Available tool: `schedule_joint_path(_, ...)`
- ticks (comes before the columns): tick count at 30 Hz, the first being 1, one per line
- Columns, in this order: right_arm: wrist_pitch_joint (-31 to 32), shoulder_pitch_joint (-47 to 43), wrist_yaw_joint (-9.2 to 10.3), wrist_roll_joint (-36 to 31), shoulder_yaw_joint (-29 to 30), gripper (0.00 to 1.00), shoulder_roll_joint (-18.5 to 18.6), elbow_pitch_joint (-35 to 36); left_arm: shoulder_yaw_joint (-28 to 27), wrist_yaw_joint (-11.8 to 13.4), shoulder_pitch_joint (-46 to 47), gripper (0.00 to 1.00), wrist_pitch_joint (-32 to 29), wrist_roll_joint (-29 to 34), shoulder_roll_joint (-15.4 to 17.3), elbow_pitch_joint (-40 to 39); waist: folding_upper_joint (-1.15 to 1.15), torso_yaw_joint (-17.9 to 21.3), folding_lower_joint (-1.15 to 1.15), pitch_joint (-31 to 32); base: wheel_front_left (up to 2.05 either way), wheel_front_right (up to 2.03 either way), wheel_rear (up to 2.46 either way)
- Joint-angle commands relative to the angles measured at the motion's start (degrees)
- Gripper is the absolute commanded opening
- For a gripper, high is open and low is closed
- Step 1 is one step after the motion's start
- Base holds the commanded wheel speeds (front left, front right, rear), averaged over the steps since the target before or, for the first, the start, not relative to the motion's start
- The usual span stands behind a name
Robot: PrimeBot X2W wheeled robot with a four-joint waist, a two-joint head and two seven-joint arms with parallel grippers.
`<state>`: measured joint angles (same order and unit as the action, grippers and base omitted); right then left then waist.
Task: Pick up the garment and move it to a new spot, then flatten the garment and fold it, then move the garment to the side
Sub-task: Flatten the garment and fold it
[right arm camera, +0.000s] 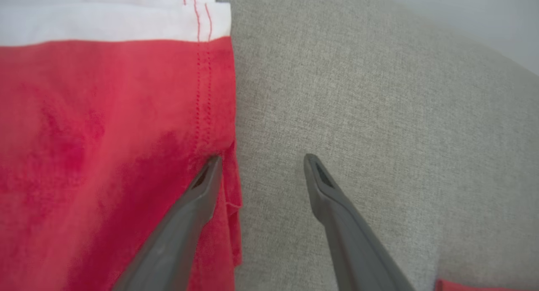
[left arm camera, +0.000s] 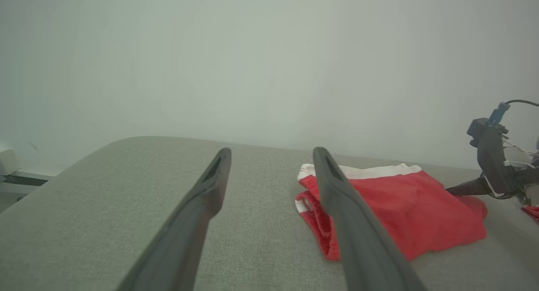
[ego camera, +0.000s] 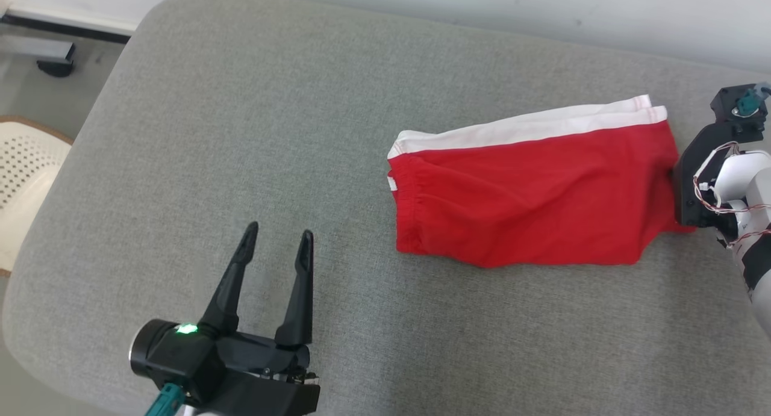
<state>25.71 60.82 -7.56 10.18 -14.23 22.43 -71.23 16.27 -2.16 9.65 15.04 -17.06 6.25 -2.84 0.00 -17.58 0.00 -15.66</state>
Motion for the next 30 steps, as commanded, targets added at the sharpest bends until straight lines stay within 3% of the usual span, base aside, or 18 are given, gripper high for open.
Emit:
schedule_joint_path(1, 0.1, -0.6, 0.12, -0.5, 0.2, 1.00, 0.1, -0.4, -0.2, -0.5, -0.5, 1.00, 0.2, 0.5, -0.4, 0.3, 0.00, -1.0, 0.00, -1.3, 0.00, 0.00, 0.00)
schedule_joint_path(10, 3.5, -2.2, -0.10, -1.5, 0.6, 1.00, -2.7, -2.0, -1.0, -2.1, -0.6, 1.00, 0.2, 1.6, -2.1, 1.6, 0.00, -1.4, 0.00, -3.0, 0.00, 0.00, 0.00)
schedule_joint_path(11, 3.8, -2.4, -0.10, -1.7, 0.3, 0.62, -3.0, -2.1, -1.1, -2.3, -0.6, 1.00, 0.2, 1.6, -2.2, 1.8, 0.00, -1.4, 0.00, -3.0, 0.00, 0.00, 0.00)
schedule_joint_path(12, 4.1, -2.6, -0.17, -1.8, 0.2, 0.37, -3.2, -2.1, -1.2, -2.3, -0.5, 1.00, 0.2, 1.7, -2.3, 2.0, 0.00, -1.3, 0.00, -2.9, 0.00, 0.00, 0.00)
schedule_joint_path(13, 4.4, -2.7, -0.17, -1.8, 0.0, 0.23, -3.3, -2.1, -1.3, -2.4, -0.4, 1.00, 0.2, 1.6, -2.5, 2.1, 0.00, -1.2, 0.00, -2.8, 0.00, 0.00, 0.00)
schedule_joint_path(14, 4.5, -2.8, -0.17, -1.9, -0.1, 0.00, -3.3, -2.1, -1.3, -2.6, -0.4, 1.00, 0.2, 1.6, -2.6, 2.3, 0.00, -1.1, 0.00, -2.7, 0.00, 0.00, 0.00)
schedule_joint_path(26, 1.5, -2.0, 0.05, -2.2, 2.6, 0.02, -1.2, -1.4, -1.9, -3.6, -0.1, 1.00, 0.2, 1.7, -3.1, 4.3, 0.00, 0.2, 0.00, -1.3, 0.00, 0.00, 0.00)
schedule_joint_path(27, 0.6, -1.8, 0.13, -2.2, 3.1, 1.00, -1.1, -1.1, -1.9, -3.6, -0.1, 1.00, 0.2, 1.6, -3.1, 4.3, 0.00, 0.4, 0.00, -1.3, 0.00, 0.00, 0.00)
schedule_joint_path(30, -0.9, -2.0, 0.11, -3.1, 3.6, 1.00, -1.7, -0.6, -1.8, -3.8, -0.2, 1.00, 0.2, 1.4, -3.2, 4.6, 0.00, 0.7, 0.00, -1.1, 0.00, 0.00, 0.00)
